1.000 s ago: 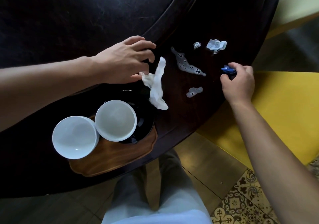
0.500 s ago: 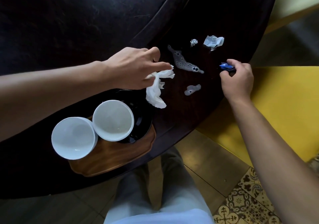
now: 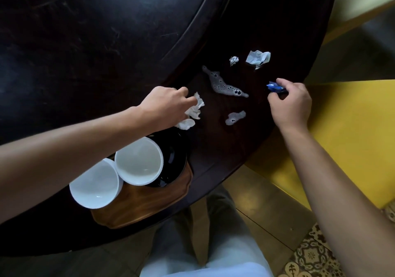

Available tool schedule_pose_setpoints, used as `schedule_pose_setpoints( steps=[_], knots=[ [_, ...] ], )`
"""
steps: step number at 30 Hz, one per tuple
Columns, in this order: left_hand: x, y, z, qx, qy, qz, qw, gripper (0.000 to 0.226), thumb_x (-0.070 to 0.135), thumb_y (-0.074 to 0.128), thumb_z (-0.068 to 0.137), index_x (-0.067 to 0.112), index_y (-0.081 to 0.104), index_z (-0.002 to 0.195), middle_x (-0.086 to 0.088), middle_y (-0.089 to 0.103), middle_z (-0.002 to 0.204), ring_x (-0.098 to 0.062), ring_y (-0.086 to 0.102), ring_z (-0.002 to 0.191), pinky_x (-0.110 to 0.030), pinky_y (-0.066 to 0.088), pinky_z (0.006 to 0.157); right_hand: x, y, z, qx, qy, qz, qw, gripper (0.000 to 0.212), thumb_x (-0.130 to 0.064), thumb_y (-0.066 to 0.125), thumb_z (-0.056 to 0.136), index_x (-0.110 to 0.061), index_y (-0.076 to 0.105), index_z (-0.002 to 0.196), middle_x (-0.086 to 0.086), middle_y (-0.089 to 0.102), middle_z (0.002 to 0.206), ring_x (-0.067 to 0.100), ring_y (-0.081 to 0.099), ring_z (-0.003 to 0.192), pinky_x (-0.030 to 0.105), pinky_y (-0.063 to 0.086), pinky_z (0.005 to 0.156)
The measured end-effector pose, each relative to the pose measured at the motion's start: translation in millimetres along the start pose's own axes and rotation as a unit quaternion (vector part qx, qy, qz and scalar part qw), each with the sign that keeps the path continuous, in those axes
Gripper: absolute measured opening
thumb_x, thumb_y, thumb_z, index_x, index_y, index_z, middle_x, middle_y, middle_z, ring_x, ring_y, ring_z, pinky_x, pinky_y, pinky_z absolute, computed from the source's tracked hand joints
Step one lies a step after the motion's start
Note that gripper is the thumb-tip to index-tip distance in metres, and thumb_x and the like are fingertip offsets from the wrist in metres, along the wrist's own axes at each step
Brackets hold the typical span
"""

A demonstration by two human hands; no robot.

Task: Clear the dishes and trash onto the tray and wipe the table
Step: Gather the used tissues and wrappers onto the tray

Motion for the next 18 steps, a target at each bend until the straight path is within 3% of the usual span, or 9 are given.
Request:
schedule_pose_setpoints(
  steps=[3,5,7,9,14,18],
  knots=[
    [-7,-6,-1,0.021,-0.05,-0.098,0.994,0.035,0.04,0.058,0.1,0.022,0.062,0.13,-0.004,0.06,0.111,-0.032,0.067,0.087,-0.034,0.042,0.065,0,-3,1,0.017,-0.017,-0.009,1.0,0.033,-0.017,0.067,0.087,-0.013,0.072,0.119,0.01,0.068,0.118,0.028,0.063,0.109,0.032,0.048,0.091],
    [-13,-12,-4,0.034,-0.091,-0.167,0.981,0.043,0.047,0.056,0.097,0.028,0.061,0.134,0.001,0.062,0.118,-0.031,0.067,0.092,-0.032,0.039,0.069,0,-4,5,0.015,-0.032,-0.028,0.999,0.022,-0.022,0.069,0.087,-0.012,0.073,0.106,0.01,0.07,0.103,0.029,0.064,0.096,0.034,0.05,0.08],
    [-19,-18,-9,0.065,-0.124,-0.231,0.963,0.042,0.045,0.06,0.093,0.03,0.063,0.132,0.005,0.064,0.12,-0.028,0.067,0.093,-0.032,0.042,0.073,-2,-6,12,-0.01,-0.039,-0.044,0.998,0.02,-0.032,0.068,0.091,-0.012,0.07,0.089,0.004,0.065,0.082,0.025,0.061,0.078,0.031,0.04,0.061],
    [-27,-24,-15,0.11,-0.158,-0.291,0.937,0.037,0.038,0.068,0.092,0.029,0.066,0.127,0.009,0.064,0.116,-0.021,0.063,0.089,-0.033,0.045,0.077,-10,-16,20,-0.008,-0.06,-0.029,0.998,0.03,-0.039,0.066,0.092,-0.013,0.063,0.078,0.003,0.062,0.076,0.026,0.059,0.072,0.03,0.033,0.057],
    [-37,-35,-22,0.186,-0.189,-0.36,0.895,0.036,0.031,0.075,0.091,0.025,0.068,0.125,0.013,0.059,0.103,-0.012,0.058,0.075,-0.033,0.049,0.074,-56,-31,49,0.044,-0.139,-0.005,0.989,0.038,-0.04,0.059,0.096,-0.006,0.074,0.105,0.006,0.07,0.122,0.028,0.061,0.106,0.023,0.038,0.084],
    [-40,-41,-25,0.217,-0.202,-0.395,0.87,0.035,0.025,0.077,0.09,0.018,0.07,0.124,0.016,0.056,0.095,0.002,0.055,0.071,-0.019,0.043,0.072,-77,-1,67,-0.02,-0.161,-0.021,0.986,0.038,-0.037,0.056,0.096,-0.003,0.073,0.099,0.004,0.066,0.135,0.032,0.057,0.118,0.034,0.044,0.097]
  ],
)
Point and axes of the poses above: each hand's wrist, its own z-axis towards the middle knuckle, its own y-axis out of the palm, x = y × z, the point moved 9 cm from there along z, towards the middle knuckle
